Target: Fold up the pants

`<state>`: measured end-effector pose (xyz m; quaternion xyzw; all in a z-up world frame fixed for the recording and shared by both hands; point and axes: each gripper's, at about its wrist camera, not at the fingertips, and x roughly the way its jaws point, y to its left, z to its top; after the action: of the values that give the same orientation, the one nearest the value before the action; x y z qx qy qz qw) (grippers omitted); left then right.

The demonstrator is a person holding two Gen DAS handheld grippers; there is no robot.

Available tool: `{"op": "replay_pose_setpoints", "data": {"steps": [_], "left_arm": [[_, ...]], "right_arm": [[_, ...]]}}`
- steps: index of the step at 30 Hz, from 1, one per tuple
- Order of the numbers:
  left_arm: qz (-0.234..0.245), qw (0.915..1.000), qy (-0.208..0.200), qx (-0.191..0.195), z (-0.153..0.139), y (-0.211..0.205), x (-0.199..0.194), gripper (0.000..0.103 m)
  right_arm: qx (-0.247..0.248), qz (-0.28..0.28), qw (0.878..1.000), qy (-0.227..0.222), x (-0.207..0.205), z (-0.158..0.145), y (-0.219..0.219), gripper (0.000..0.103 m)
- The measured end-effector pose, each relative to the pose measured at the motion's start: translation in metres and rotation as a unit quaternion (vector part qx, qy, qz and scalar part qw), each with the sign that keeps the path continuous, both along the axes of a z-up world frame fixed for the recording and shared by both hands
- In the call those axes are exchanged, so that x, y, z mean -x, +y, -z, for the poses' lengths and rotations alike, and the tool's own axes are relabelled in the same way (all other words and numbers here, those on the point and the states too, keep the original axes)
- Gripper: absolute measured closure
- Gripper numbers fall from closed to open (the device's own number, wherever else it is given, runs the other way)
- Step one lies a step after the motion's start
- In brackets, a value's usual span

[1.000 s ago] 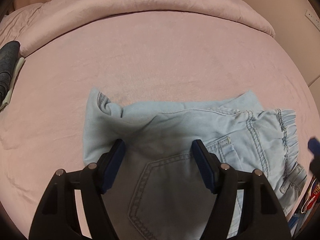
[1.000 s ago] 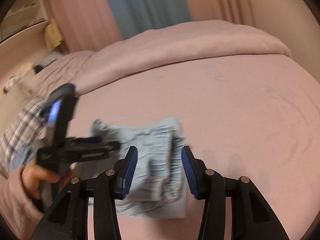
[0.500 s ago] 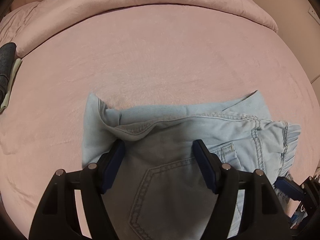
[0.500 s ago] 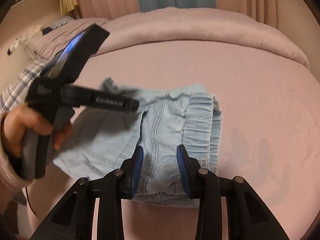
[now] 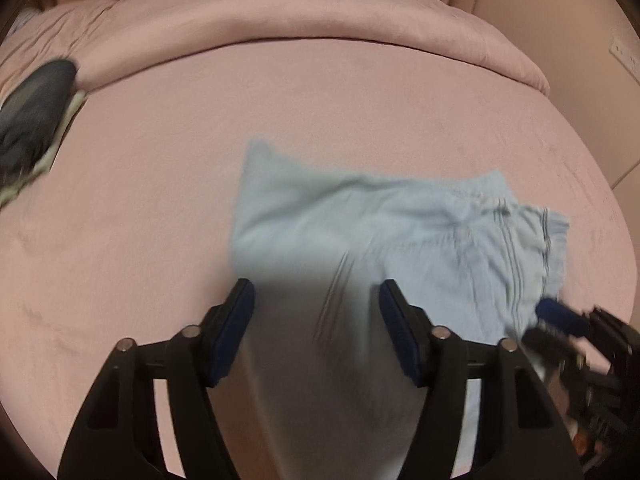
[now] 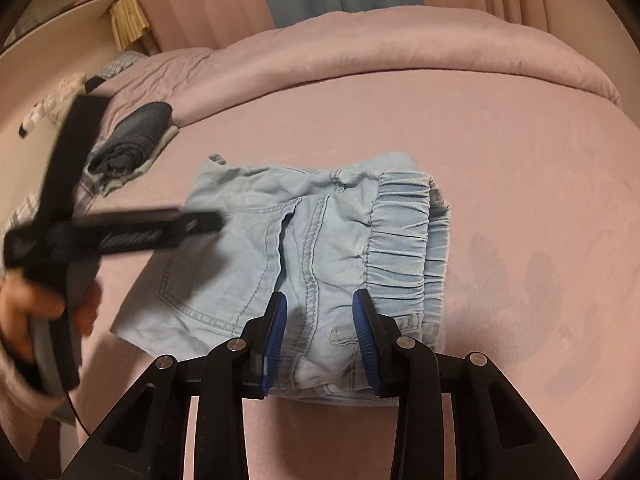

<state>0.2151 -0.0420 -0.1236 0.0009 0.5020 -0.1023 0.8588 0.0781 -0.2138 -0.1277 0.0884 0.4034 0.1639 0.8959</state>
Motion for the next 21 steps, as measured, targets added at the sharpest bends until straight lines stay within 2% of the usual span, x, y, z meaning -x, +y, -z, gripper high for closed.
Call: {"op": "replay_pose_setpoints", "data": {"steps": [4, 8, 13, 21], "left_arm": [[-0.012, 0.9997, 0.014, 0.014, 0.010, 0.013, 0.027, 0.049], [-0.019, 0.9982, 0.034, 0.045, 0.017, 0.018, 0.041, 0.052], [-0.043, 0.9923, 0.063, 0.098, 0.015, 0.029, 0.059, 0.055], [-0.073, 0.9838, 0.080, 0.142, 0.015, 0.039, 0.078, 0.056]], "right_arm": [[-0.006, 0.003, 1.000, 0.000, 0.000, 0.002, 0.000, 0.066], [-0.012, 0.004, 1.000, -0.001, -0.001, 0.003, -0.003, 0.066], [-0.028, 0.003, 1.000, -0.005, 0.002, 0.005, -0.006, 0.066], [-0.080, -0.004, 0.997, -0.014, 0.003, 0.011, -0.018, 0.066]]}}
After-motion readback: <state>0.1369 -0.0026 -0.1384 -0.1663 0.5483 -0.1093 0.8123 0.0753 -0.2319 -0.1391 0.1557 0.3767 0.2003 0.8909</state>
